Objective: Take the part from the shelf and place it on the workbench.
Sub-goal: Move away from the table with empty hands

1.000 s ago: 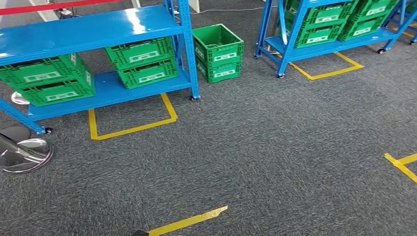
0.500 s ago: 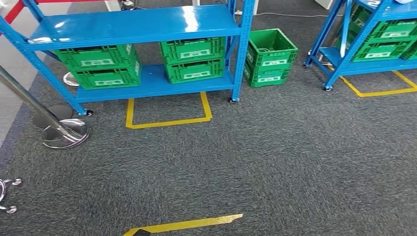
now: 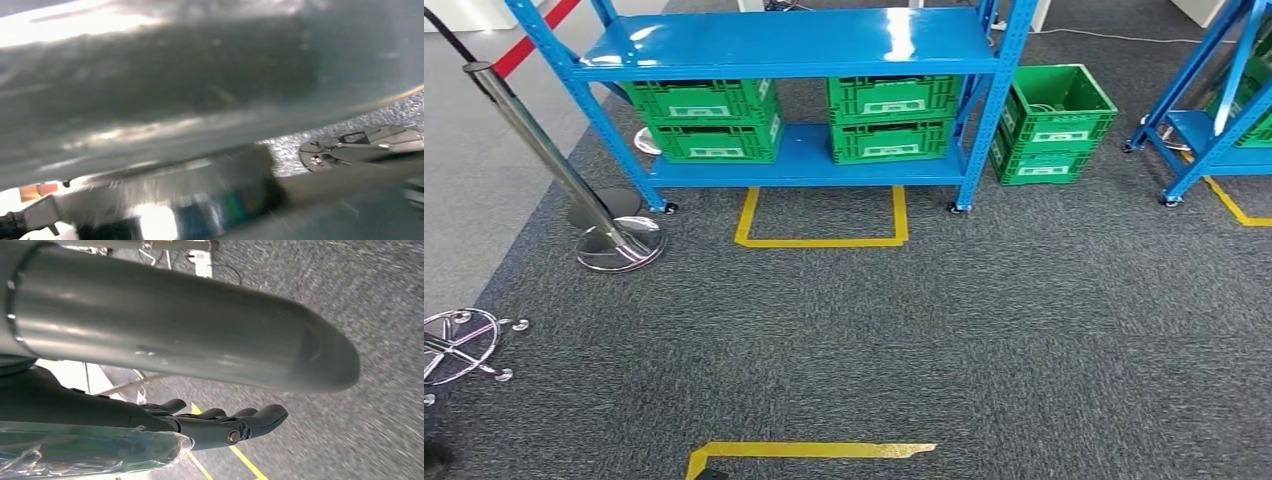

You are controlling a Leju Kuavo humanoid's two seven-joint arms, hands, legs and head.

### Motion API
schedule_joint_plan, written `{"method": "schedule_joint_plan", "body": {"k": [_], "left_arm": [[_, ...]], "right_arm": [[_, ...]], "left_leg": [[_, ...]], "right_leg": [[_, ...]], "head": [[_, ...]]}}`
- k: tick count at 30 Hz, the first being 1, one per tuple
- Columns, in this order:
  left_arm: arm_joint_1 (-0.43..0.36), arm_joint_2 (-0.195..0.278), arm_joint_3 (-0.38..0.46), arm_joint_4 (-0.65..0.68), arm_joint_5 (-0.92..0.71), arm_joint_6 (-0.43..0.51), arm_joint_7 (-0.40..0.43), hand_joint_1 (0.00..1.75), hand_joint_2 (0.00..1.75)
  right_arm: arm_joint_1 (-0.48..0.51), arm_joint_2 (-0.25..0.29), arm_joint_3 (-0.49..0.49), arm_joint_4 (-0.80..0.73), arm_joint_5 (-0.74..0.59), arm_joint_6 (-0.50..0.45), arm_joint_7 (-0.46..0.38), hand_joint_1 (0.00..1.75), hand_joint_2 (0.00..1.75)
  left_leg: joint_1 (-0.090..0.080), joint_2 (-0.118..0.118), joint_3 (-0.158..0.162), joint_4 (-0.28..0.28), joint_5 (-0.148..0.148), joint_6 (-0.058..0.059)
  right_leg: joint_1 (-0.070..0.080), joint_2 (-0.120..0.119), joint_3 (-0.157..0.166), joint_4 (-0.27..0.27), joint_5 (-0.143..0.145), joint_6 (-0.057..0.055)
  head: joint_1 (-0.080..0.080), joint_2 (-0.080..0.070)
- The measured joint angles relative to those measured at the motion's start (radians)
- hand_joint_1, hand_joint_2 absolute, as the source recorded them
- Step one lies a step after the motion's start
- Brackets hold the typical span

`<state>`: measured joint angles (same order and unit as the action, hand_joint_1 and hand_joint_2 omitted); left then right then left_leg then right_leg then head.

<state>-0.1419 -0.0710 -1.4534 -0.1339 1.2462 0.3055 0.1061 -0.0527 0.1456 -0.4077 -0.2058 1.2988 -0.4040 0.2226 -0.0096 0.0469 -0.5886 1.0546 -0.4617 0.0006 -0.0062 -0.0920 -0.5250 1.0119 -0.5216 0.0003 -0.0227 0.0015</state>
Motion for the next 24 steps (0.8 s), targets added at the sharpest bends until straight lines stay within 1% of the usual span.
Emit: {"method": "schedule_joint_plan", "body": {"k": [1,2,3,4,7,8,10,18,20,24], "left_arm": [[-0.001,0.0,0.0,0.0,0.001,0.001,0.0,0.0,0.0],[-0.001,0.0,0.0,0.0,0.002,0.002,0.0,0.0,0.0],[0.001,0.0,0.0,0.0,0.002,0.003,0.001,0.0,0.0],[0.004,0.0,0.0,0.0,0.002,0.005,0.001,0.0,0.0],[0.008,-0.001,0.0,0.0,0.002,0.01,0.003,0.0,0.0],[0.008,-0.002,0.0,0.0,0.002,0.012,0.003,0.0,0.0],[0.008,-0.002,0.0,0.0,0.002,0.013,0.002,0.0,0.0],[0.007,0.0,0.0,0.0,0.004,0.015,-0.007,0.0,0.0],[0.007,0.0,0.0,0.0,0.008,0.017,-0.013,0.0,0.0],[0.007,0.002,0.0,0.0,0.011,0.019,-0.03,0.0,0.0]], "right_arm": [[-0.001,0.0,-0.002,0.0,-0.006,-0.002,-0.005,0.0,0.0],[-0.002,0.001,-0.006,0.0,-0.012,-0.004,-0.011,0.0,0.0],[-0.004,0.001,-0.01,0.0,-0.019,-0.007,-0.015,0.0,0.0],[-0.006,0.002,-0.014,0.0,-0.025,-0.01,-0.017,0.0,0.0],[-0.011,0.002,-0.027,-0.001,-0.034,-0.015,-0.012,0.0,0.0],[-0.013,0.002,-0.031,-0.001,-0.035,-0.016,-0.011,0.0,0.0],[-0.014,0.002,-0.037,-0.001,-0.037,-0.014,-0.017,0.0,0.0],[-0.009,0.002,-0.057,0.0,-0.047,-0.007,-0.027,0.0,0.0],[-0.009,0.002,-0.059,0.0,-0.045,-0.006,-0.027,0.0,0.0],[-0.009,0.002,-0.062,0.0,-0.04,-0.004,-0.025,0.0,0.0]], "left_leg": [[-0.005,0.014,0.015,-0.03,0.003,0.007],[-0.008,0.018,0.019,-0.041,-0.002,0.011],[-0.009,0.012,0.019,-0.046,-0.001,0.014],[-0.008,0.007,0.022,-0.052,0.002,0.012],[-0.005,-0.001,0.036,-0.069,0.008,0.002],[-0.005,-0.002,0.038,-0.069,0.006,0.003],[-0.007,-0.002,0.038,-0.069,0.003,0.008],[-0.01,-0.001,0.037,-0.067,0.001,0.012],[-0.01,-0.001,0.037,-0.067,0.001,0.013],[-0.01,-0.001,0.038,-0.067,0.002,0.013]], "right_leg": [[0.002,-0.009,0.002,0.0,-0.003,0.004],[0.004,-0.016,0.003,-0.001,-0.004,0.008],[0.004,-0.024,0.006,-0.004,-0.003,0.012],[0.005,-0.025,0.009,-0.009,-0.004,0.013],[0.006,-0.016,0.015,-0.025,-0.003,-0.007],[0.005,-0.015,0.017,-0.028,-0.002,-0.01],[0.003,-0.013,0.02,-0.03,-0.001,-0.001],[-0.001,-0.011,0.029,-0.035,0.004,0.013],[-0.001,-0.011,0.029,-0.035,0.004,0.016],[-0.001,-0.011,0.028,-0.035,0.004,0.016]], "head": [[0.001,0.0],[0.002,0.0],[0.001,0.0],[0.002,0.0],[0.012,0.0],[0.016,0.0],[0.018,0.0],[0.018,0.0],[0.018,0.0],[0.018,0.0]]}}
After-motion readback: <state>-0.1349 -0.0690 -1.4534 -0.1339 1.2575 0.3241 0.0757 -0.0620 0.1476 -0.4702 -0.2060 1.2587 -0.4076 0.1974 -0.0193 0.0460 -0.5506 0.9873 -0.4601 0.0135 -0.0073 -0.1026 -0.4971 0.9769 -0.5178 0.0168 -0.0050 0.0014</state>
